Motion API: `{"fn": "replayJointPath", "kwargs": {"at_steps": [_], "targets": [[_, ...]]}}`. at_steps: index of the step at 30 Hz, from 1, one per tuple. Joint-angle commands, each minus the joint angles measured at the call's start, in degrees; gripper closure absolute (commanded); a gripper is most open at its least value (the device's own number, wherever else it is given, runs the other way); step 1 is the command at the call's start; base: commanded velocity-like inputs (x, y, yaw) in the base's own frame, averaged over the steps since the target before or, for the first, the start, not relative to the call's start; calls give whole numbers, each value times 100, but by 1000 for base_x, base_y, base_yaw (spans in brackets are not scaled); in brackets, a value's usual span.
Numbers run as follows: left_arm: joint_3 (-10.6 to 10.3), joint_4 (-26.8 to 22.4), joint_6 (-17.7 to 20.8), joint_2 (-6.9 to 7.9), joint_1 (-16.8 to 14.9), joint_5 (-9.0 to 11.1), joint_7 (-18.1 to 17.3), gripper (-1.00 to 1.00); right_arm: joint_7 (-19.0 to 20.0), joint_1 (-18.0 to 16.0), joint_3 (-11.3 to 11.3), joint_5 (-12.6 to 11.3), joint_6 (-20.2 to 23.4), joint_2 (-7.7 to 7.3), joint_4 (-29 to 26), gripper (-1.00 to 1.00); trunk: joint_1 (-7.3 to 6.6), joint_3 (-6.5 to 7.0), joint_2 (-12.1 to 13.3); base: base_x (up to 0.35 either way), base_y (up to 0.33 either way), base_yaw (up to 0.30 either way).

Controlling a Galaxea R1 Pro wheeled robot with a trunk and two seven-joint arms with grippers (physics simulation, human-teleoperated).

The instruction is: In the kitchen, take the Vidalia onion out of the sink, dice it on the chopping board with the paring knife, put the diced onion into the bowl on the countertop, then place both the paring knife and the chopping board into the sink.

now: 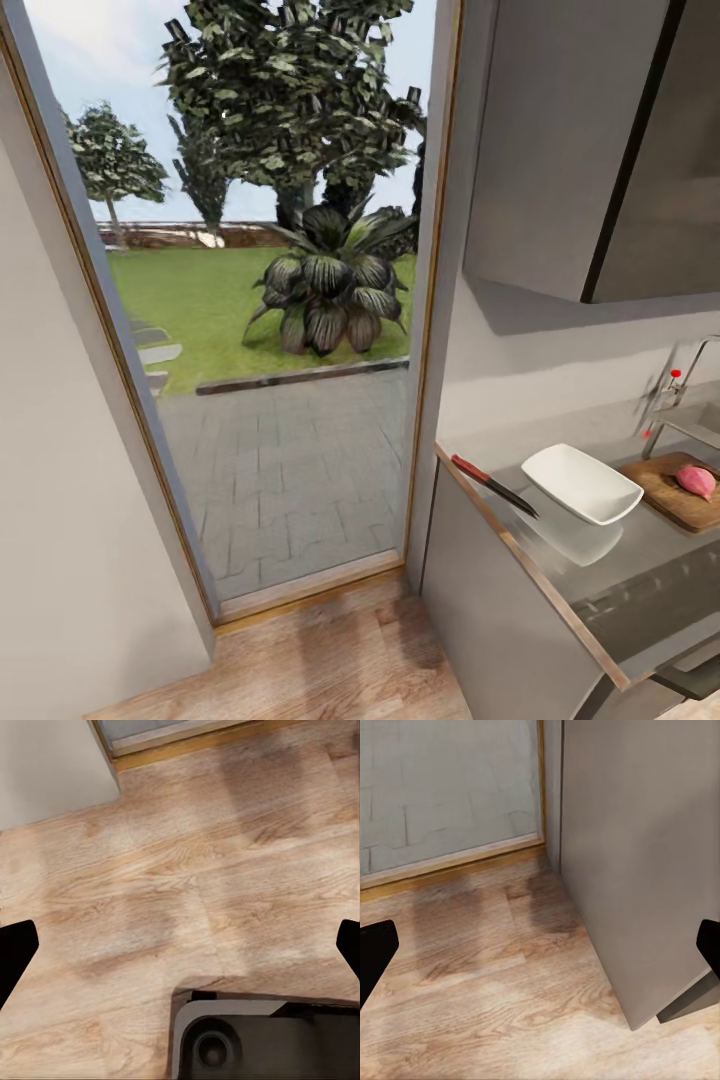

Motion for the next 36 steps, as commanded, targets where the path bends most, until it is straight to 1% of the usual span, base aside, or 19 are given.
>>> {"fn": "replayJointPath", "kwargs": {"at_steps": [1, 5, 8, 25, 36], "targets": [[-38, 4, -22, 8, -5, 47, 42, -100, 49, -1, -35, 25, -8, 11, -6, -100, 4, -10, -11, 0, 0, 0], [-38, 53, -24, 4, -4, 50, 43, -100, 51, 1, -33, 31, -8, 12, -6, -100, 4, -10, -11, 0, 5, 0], [-38, 56, -24, 4, -3, 50, 44, -100, 51, -1, -28, 32, -8, 10, -6, -100, 4, -10, -11, 0, 154, 0], [-38, 63, -24, -5, -4, 50, 45, -100, 60, -2, -18, 40, -8, -34, -1, -100, 4, -10, -11, 0, 273, 0], [-38, 84, -24, -11, -4, 50, 45, -100, 60, 0, -29, 25, -8, -21, -7, -100, 4, -10, -11, 0, 44, 0]]}}
